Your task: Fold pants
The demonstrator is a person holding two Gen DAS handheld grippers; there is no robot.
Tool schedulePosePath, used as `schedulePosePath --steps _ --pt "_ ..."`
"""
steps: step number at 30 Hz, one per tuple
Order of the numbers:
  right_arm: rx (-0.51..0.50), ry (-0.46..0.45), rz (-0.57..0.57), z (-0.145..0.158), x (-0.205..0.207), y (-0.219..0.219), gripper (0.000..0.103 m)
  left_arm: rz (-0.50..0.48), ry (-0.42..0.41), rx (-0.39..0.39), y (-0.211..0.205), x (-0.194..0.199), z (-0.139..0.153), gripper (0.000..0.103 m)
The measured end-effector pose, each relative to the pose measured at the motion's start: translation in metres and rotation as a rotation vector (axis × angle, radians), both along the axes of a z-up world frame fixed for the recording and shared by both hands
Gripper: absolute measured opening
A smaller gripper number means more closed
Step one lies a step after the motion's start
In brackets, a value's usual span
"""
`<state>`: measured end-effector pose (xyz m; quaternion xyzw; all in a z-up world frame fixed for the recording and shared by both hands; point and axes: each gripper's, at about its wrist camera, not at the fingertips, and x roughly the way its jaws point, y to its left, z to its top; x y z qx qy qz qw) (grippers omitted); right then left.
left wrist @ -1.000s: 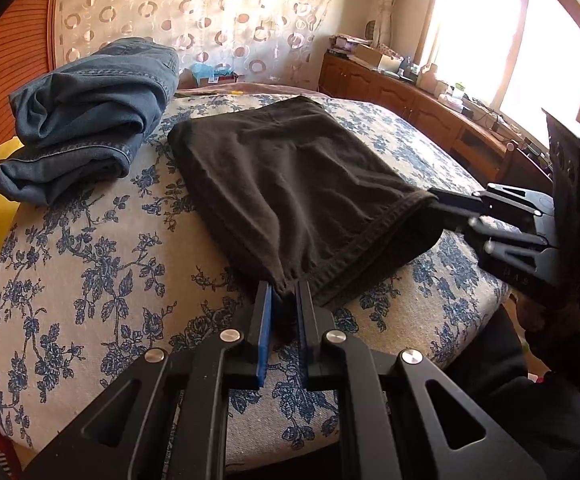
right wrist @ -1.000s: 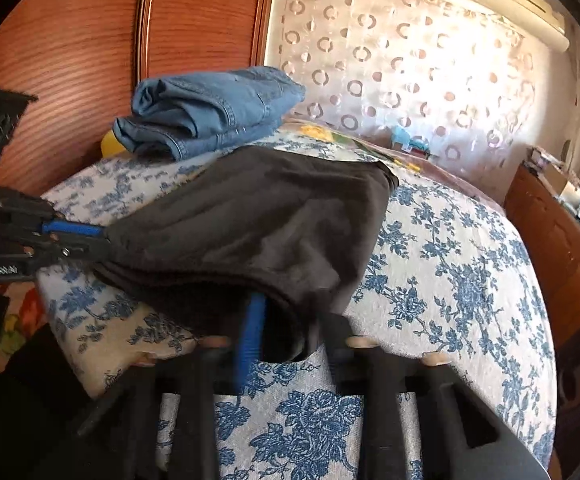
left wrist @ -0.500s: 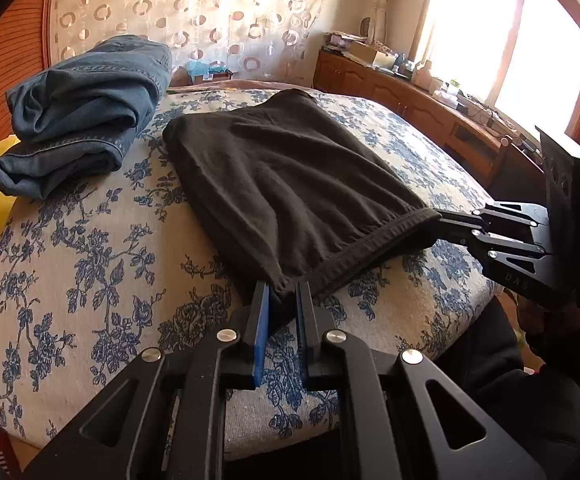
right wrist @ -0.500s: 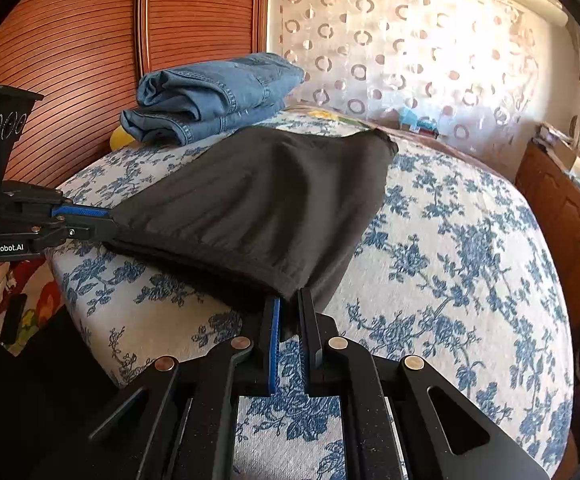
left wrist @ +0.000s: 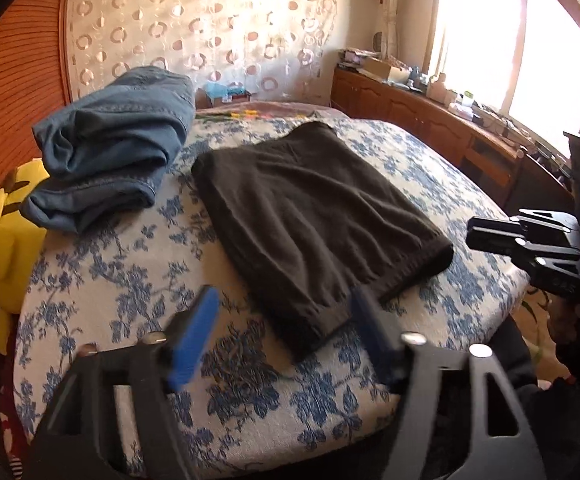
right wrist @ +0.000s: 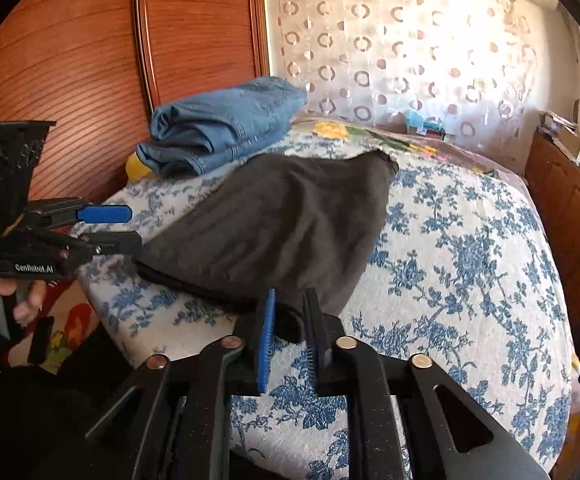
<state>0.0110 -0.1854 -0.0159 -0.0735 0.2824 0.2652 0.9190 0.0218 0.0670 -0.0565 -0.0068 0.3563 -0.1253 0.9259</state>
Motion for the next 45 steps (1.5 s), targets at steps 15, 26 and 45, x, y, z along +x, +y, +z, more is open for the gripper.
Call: schedulePosePath --steps 15,26,45 --pt "-0.014 0.082 -0.134 -0.021 0.036 0.011 0.035 0.036 0.062 0.023 -0.002 0.024 -0.026 0.079" --pt "-0.033 0.122 -0.139 -0.033 0.039 0.012 0.036 0.045 0.081 0.017 0.0 0.018 -0.04 0.079" --pt "0.01 0.139 -0.109 -0.035 0.02 0.002 0.036 -0.008 0.054 -0.078 -0.01 0.0 -0.039 0.032"
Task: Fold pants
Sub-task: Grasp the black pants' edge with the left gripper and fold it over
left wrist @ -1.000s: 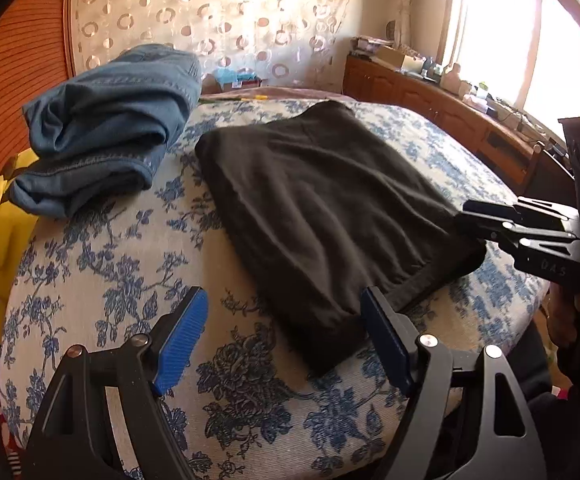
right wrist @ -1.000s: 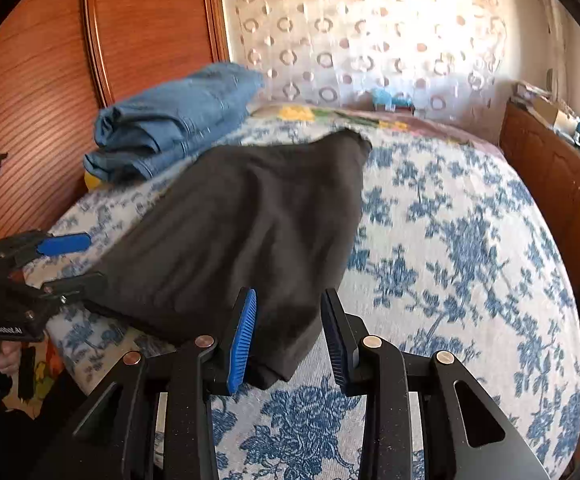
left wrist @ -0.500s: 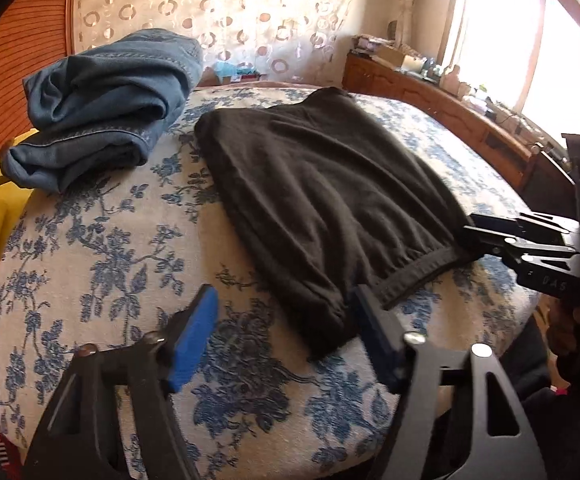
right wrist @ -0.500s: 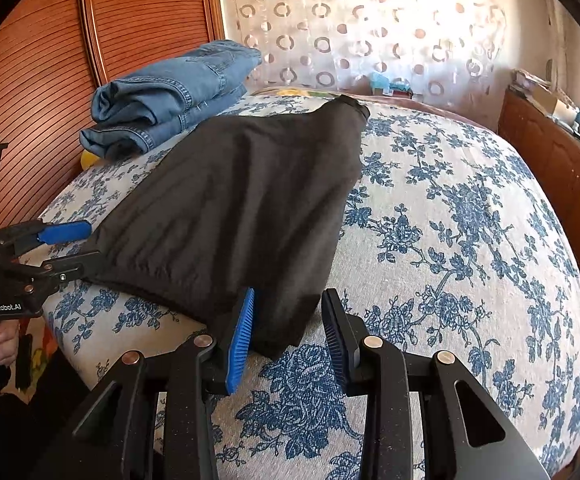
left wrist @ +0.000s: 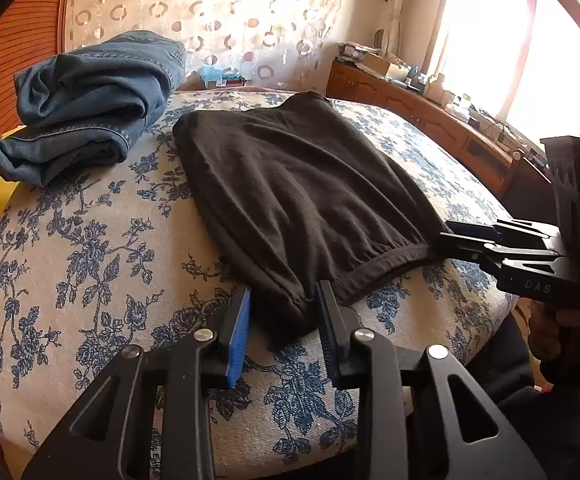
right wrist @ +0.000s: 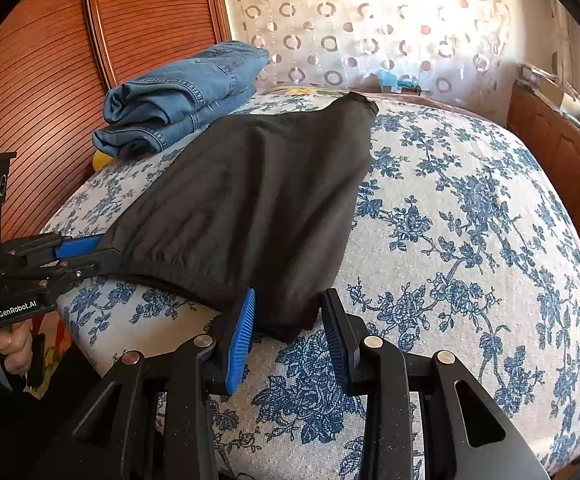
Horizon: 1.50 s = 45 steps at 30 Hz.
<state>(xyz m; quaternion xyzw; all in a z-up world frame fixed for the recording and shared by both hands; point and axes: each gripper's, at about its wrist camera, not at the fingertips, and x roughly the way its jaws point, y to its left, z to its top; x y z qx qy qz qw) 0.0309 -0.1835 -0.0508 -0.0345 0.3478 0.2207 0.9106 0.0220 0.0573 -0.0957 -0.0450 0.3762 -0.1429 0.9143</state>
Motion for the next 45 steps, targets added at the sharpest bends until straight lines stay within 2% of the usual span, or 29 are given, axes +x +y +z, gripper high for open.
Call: schedulePosePath --steps 16,18,21,24,30,35,45 --pt "0.013 0.016 0.011 0.0 -0.003 0.002 0.035 -0.001 -0.009 -0.006 -0.002 0.002 -0.001 0.03" --pt "0.012 0.014 0.013 0.0 -0.003 0.003 0.03 -0.013 -0.007 -0.018 -0.002 0.002 -0.001 0.023" --pt "-0.018 0.01 0.03 0.002 -0.005 0.008 0.02 -0.02 -0.01 -0.001 -0.006 0.003 0.001 0.017" --pt "-0.017 0.01 0.046 0.006 -0.007 0.01 0.015 -0.02 -0.003 0.014 -0.008 0.004 0.004 0.012" --pt "0.012 0.014 0.055 0.013 -0.02 -0.002 0.014 -0.041 0.008 -0.009 -0.01 -0.007 0.013 0.011" --pt "0.031 0.022 0.072 0.019 -0.038 -0.012 0.014 -0.063 -0.01 0.016 -0.015 -0.023 0.027 0.011" --pt "0.085 -0.036 0.096 0.042 -0.062 -0.032 0.014 -0.054 -0.042 0.018 -0.021 -0.031 0.046 0.011"
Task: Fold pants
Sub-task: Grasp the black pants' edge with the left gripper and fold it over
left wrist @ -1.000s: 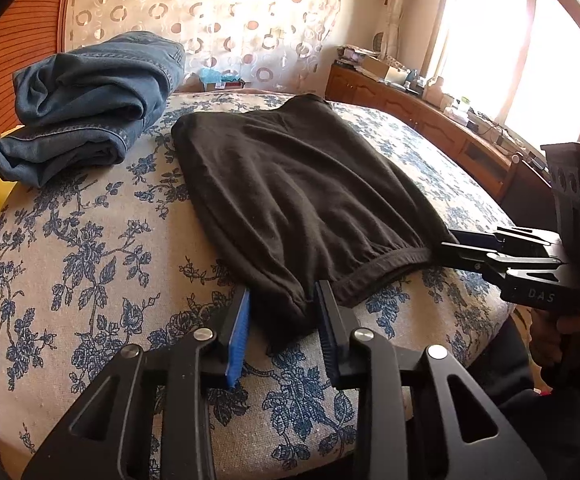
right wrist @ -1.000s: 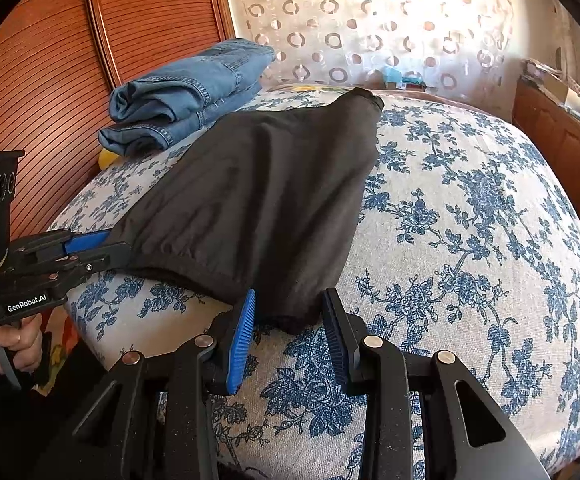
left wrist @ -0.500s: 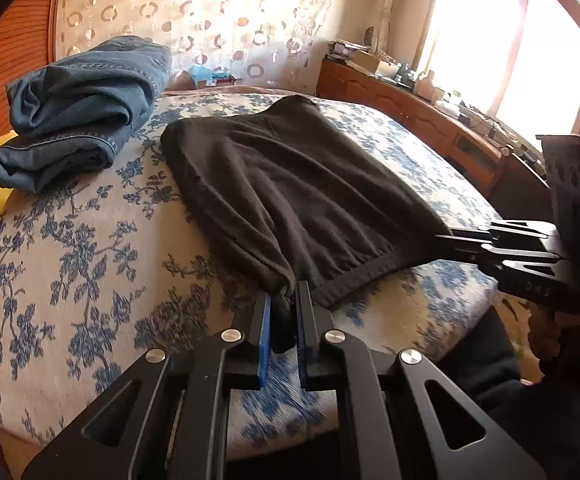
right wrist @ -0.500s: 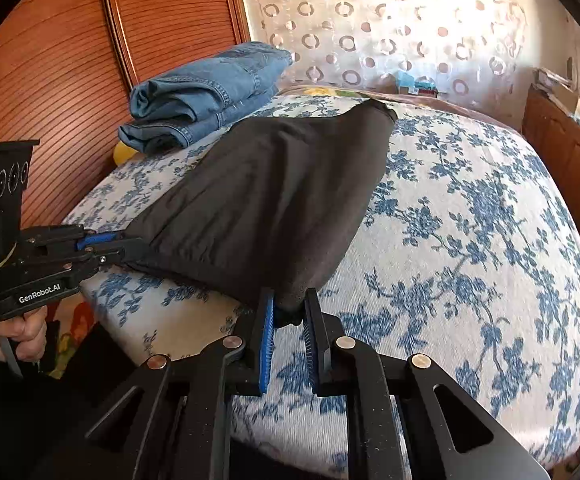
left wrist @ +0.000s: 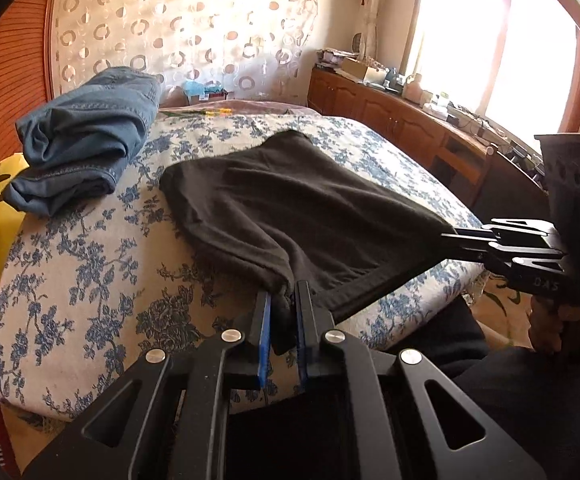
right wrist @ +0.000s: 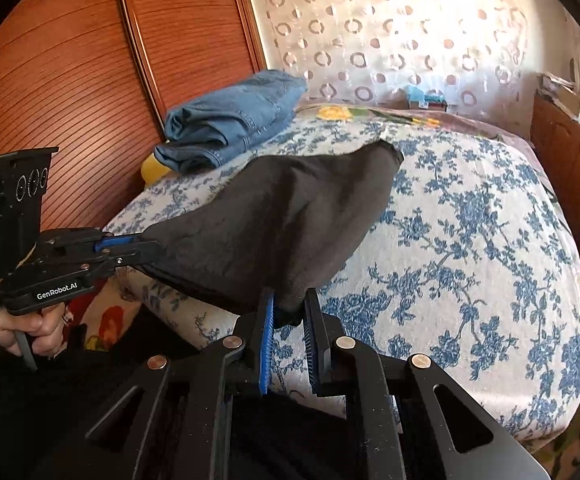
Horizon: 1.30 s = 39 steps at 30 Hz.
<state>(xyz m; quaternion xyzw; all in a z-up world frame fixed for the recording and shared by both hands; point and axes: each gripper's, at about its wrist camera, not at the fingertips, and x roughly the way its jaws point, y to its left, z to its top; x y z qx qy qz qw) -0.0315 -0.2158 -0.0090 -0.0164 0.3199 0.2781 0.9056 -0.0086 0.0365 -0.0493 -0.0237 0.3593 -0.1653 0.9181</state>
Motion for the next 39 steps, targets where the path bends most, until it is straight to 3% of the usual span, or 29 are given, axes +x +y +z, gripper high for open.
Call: schedulePosePath --steps 5,12,30,39 --pt "0.026 -0.023 0.01 0.008 -0.007 -0.004 0.014 0.012 -0.061 0.01 -0.002 -0.012 0.023 0.011" --pt "0.043 -0.04 0.029 0.02 -0.015 -0.006 0.014 0.012 -0.072 0.006 0.001 -0.012 0.035 0.011" --pt "0.052 -0.027 -0.004 0.008 0.015 0.001 0.014 0.032 -0.029 0.001 0.004 0.009 0.007 0.011" --pt "0.04 -0.065 -0.006 0.014 0.029 0.01 0.014 0.043 -0.048 -0.002 0.008 0.025 0.007 0.011"
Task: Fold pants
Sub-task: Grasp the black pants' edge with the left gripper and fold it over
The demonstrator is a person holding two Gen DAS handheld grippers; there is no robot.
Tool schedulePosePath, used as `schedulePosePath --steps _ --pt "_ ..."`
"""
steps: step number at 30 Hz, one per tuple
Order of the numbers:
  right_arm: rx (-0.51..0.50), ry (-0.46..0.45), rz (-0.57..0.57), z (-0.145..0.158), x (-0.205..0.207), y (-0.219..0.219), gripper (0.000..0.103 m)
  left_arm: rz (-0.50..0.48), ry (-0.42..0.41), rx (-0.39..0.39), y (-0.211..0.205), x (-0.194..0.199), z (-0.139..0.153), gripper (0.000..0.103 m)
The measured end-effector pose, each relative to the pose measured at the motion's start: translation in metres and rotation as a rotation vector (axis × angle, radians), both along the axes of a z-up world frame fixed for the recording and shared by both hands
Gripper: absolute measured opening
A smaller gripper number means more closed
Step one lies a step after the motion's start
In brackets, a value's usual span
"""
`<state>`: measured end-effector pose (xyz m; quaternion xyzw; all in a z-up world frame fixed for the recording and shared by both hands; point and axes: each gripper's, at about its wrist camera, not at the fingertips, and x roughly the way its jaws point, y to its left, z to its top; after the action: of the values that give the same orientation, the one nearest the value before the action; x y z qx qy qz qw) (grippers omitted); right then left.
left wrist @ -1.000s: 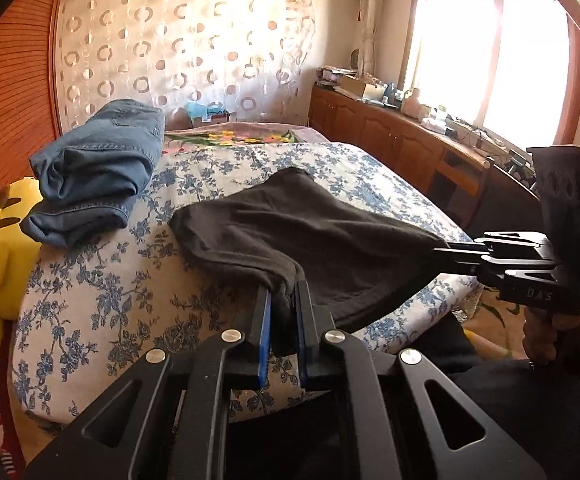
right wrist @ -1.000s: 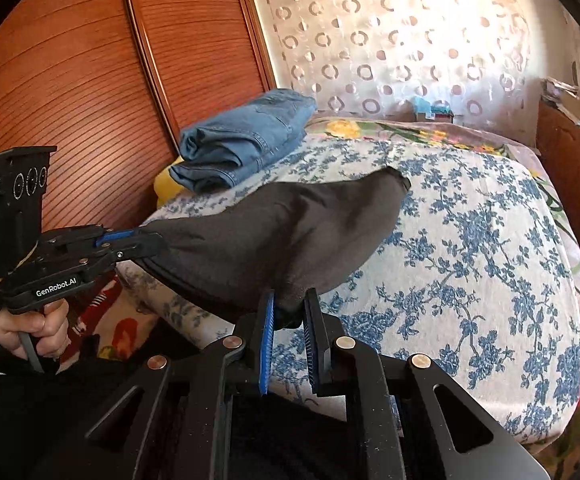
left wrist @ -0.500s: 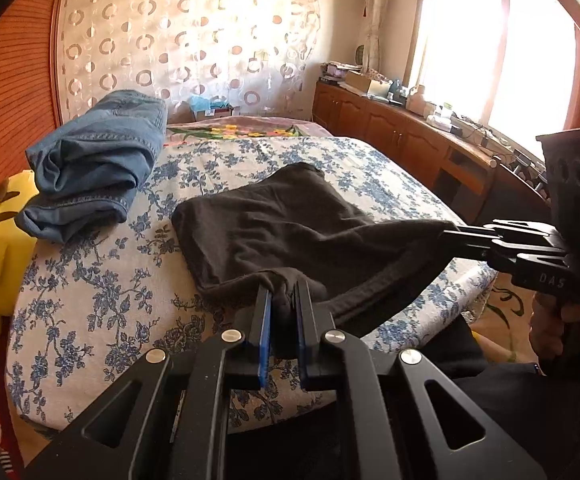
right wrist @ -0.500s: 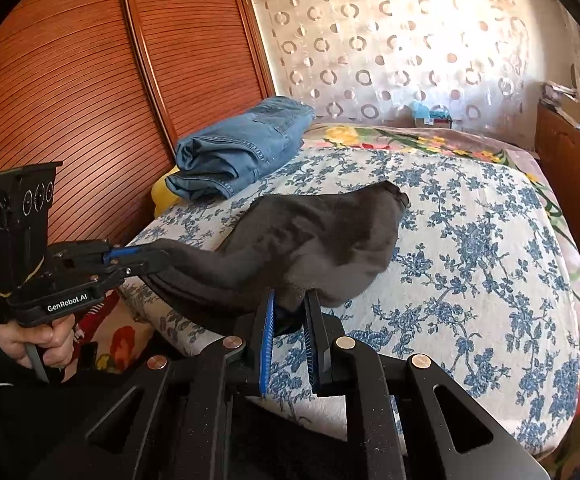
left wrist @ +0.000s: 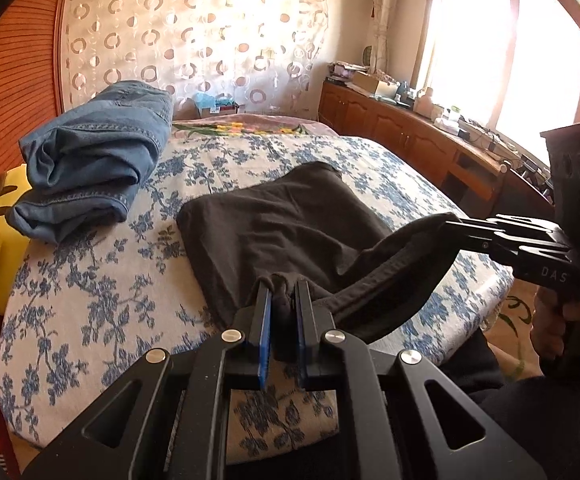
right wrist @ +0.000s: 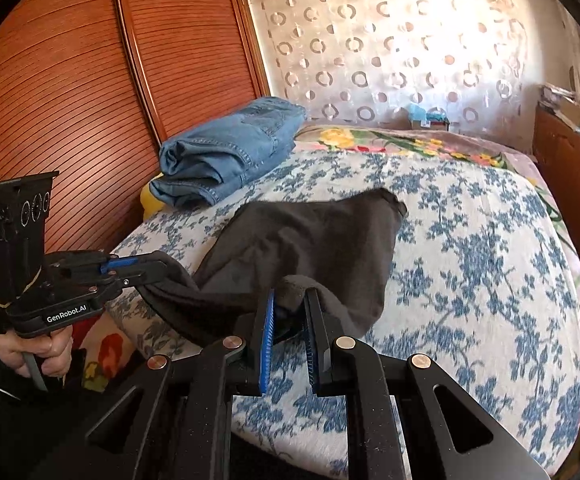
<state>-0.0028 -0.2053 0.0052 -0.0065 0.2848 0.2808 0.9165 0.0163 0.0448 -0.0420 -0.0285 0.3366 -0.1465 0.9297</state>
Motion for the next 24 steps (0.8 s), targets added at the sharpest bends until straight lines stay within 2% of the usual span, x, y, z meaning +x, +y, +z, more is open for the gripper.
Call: schedulePosePath --steps 10,15,24 --pt "-0.025 -0.026 -0.009 0.0 0.022 0.007 0.014 0.009 -0.009 0.008 0.005 0.022 0.005 0.011" --pt "-0.036 -0.06 -0.01 0.006 0.037 0.015 0.014 0.023 -0.046 0.026 0.01 0.036 0.016 0.011" --pt "-0.041 -0.071 -0.031 0.006 0.08 0.027 0.014 0.042 -0.06 0.026 0.018 0.073 0.02 0.011"
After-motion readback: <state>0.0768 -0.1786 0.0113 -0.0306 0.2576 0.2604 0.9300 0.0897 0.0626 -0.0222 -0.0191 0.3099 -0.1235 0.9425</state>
